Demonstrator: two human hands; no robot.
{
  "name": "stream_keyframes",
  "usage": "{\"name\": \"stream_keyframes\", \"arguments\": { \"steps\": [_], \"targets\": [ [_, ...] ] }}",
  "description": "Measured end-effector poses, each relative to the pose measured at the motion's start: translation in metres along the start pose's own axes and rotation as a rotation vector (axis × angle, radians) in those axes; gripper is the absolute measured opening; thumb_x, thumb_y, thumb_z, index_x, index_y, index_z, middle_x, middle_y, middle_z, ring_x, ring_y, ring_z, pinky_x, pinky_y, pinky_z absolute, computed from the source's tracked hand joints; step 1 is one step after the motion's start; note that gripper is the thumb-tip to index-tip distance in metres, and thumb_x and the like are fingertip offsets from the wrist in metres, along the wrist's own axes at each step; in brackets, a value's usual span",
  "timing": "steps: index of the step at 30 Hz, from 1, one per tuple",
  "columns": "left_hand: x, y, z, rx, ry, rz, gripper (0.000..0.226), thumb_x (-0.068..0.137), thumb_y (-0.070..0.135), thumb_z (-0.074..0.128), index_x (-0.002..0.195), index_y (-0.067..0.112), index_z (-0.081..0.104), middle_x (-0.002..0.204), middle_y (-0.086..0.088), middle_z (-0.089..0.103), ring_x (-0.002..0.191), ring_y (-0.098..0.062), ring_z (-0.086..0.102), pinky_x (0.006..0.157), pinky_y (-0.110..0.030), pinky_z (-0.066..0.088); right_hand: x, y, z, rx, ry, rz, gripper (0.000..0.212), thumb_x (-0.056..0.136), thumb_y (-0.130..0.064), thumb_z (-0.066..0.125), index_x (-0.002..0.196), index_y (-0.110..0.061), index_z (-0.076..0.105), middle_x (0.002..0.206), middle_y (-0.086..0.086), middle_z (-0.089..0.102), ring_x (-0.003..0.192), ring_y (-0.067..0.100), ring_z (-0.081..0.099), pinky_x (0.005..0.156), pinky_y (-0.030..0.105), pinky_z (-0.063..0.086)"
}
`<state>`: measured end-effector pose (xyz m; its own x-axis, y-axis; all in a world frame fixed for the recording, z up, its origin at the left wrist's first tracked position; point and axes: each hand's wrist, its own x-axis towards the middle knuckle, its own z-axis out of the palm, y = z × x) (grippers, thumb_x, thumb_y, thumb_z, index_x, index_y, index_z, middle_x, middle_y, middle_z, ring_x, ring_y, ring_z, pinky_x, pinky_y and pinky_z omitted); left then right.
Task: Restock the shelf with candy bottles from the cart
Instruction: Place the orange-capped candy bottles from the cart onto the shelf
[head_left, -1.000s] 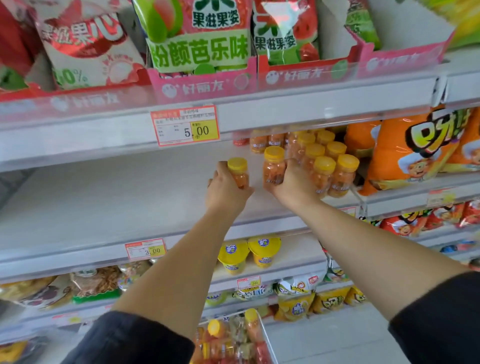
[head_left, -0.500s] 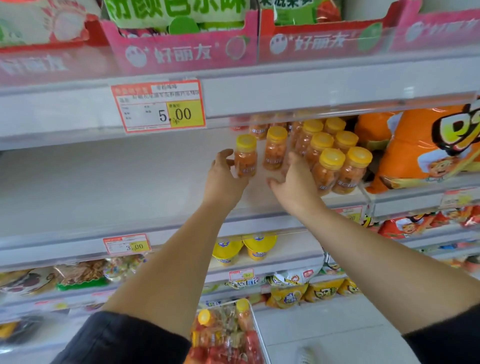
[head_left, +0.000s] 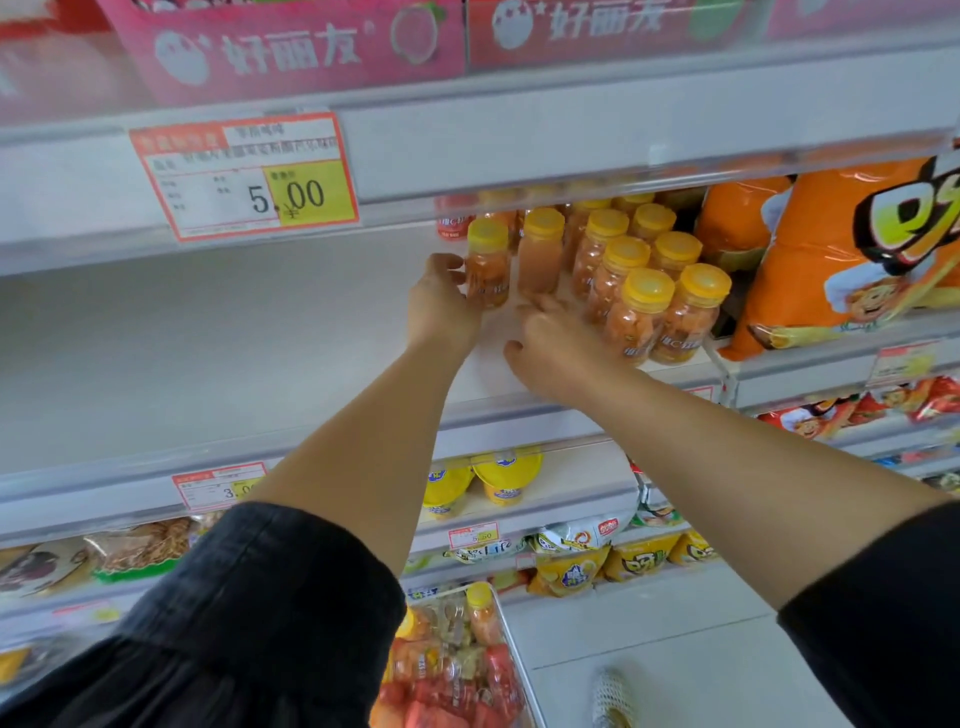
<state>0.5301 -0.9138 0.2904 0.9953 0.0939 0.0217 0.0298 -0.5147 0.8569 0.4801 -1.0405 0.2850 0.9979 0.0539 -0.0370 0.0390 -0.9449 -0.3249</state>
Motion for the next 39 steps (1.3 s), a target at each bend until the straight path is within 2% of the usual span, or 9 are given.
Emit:
{"name": "stream_keyframes", "arguments": {
  "steps": [4, 6, 8, 11, 14, 16, 18, 29, 39],
  "targets": [
    [-0.009, 0.0, 0.005, -0.024, 0.091, 0.029, 0.034, 0.092, 0.025, 0.063, 0.123, 0.016, 0.052, 0.121, 0.002, 0.062, 0.102, -0.015, 0.063, 0.079, -0.029, 0.05, -0.001, 0.001, 0.004, 0.008, 0.009, 0.035, 0.051, 0.094, -0.024, 0.053, 0.139, -0.003, 0.045, 0.157, 0.017, 0.024, 0.141, 0.037, 0.027, 0.11, 0.039, 0.03],
    [-0.016, -0.005, 0.004, -0.035, 0.126, 0.063, 0.024, 0.09, 0.012, 0.058, 0.114, 0.016, 0.057, 0.122, -0.001, 0.06, 0.105, -0.016, 0.062, 0.082, -0.028, 0.05, -0.001, 0.001, 0.005, 0.012, 0.015, 0.04, 0.051, 0.094, -0.026, 0.054, 0.139, -0.004, 0.044, 0.156, 0.017, 0.023, 0.14, 0.037, 0.028, 0.11, 0.039, 0.03],
    [-0.022, -0.008, 0.003, 0.108, 0.061, 0.111, 0.03, 0.087, 0.004, 0.051, 0.108, 0.018, 0.067, 0.128, -0.002, 0.056, 0.108, -0.016, 0.06, 0.085, -0.021, 0.043, 0.001, 0.0, 0.005, 0.016, 0.015, 0.049, 0.056, 0.095, -0.03, 0.054, 0.142, -0.004, 0.04, 0.156, 0.018, 0.022, 0.141, 0.037, 0.027, 0.112, 0.039, 0.029],
    [-0.024, -0.007, 0.005, 0.299, -0.089, 0.167, 0.045, 0.089, 0.005, 0.048, 0.126, 0.023, 0.066, 0.144, 0.002, 0.043, 0.116, -0.017, 0.054, 0.086, -0.016, 0.034, 0.003, 0.0, 0.004, 0.037, 0.02, 0.056, 0.058, 0.097, -0.032, 0.053, 0.145, -0.004, 0.037, 0.158, 0.018, 0.02, 0.143, 0.036, 0.024, 0.113, 0.039, 0.027],
    [-0.018, -0.002, 0.006, 0.341, -0.133, 0.175, 0.047, 0.09, 0.009, 0.049, 0.131, 0.027, 0.063, 0.148, 0.002, 0.038, 0.122, -0.021, 0.052, 0.096, -0.022, 0.038, 0.003, 0.0, 0.004, 0.063, 0.017, 0.049, 0.059, 0.096, -0.029, 0.052, 0.147, -0.005, 0.036, 0.158, 0.017, 0.021, 0.143, 0.035, 0.026, 0.112, 0.037, 0.028],
    [-0.013, -0.003, 0.009, 0.362, -0.148, 0.169, 0.048, 0.088, 0.012, 0.05, 0.131, 0.032, 0.062, 0.149, 0.004, 0.038, 0.125, -0.023, 0.05, 0.108, -0.036, 0.039, 0.005, 0.001, 0.004, 0.076, 0.02, 0.05, 0.06, 0.096, -0.028, 0.052, 0.147, -0.003, 0.034, 0.159, 0.017, 0.02, 0.144, 0.034, 0.024, 0.113, 0.036, 0.027],
    [-0.009, -0.002, 0.011, 0.401, -0.159, 0.172, 0.051, 0.087, 0.016, 0.051, 0.133, 0.036, 0.059, 0.151, 0.006, 0.036, 0.129, -0.024, 0.047, 0.11, -0.045, 0.037, 0.008, 0.002, 0.003, 0.08, 0.026, 0.058, 0.061, 0.096, -0.028, 0.051, 0.148, -0.001, 0.033, 0.159, 0.018, 0.019, 0.146, 0.033, 0.021, 0.115, 0.036, 0.024],
    [0.001, -0.001, 0.018, 0.499, -0.166, 0.193, 0.058, 0.088, 0.016, 0.048, 0.143, 0.032, 0.042, 0.157, 0.008, 0.03, 0.134, -0.028, 0.04, 0.107, -0.042, 0.032, 0.022, 0.004, 0.006, 0.053, 0.021, 0.071, 0.064, 0.097, -0.034, 0.049, 0.147, 0.003, 0.033, 0.16, 0.021, 0.013, 0.148, 0.035, 0.014, 0.121, 0.041, 0.016],
    [0.002, 0.003, 0.017, 0.473, -0.183, 0.172, 0.063, 0.087, 0.008, 0.043, 0.147, 0.029, 0.039, 0.157, 0.005, 0.033, 0.135, -0.029, 0.04, 0.111, -0.045, 0.035, 0.022, 0.007, 0.007, 0.02, 0.01, 0.064, 0.065, 0.098, -0.035, 0.049, 0.15, -0.001, 0.03, 0.162, 0.019, 0.008, 0.15, 0.035, 0.009, 0.122, 0.042, 0.014]
  ]
}}
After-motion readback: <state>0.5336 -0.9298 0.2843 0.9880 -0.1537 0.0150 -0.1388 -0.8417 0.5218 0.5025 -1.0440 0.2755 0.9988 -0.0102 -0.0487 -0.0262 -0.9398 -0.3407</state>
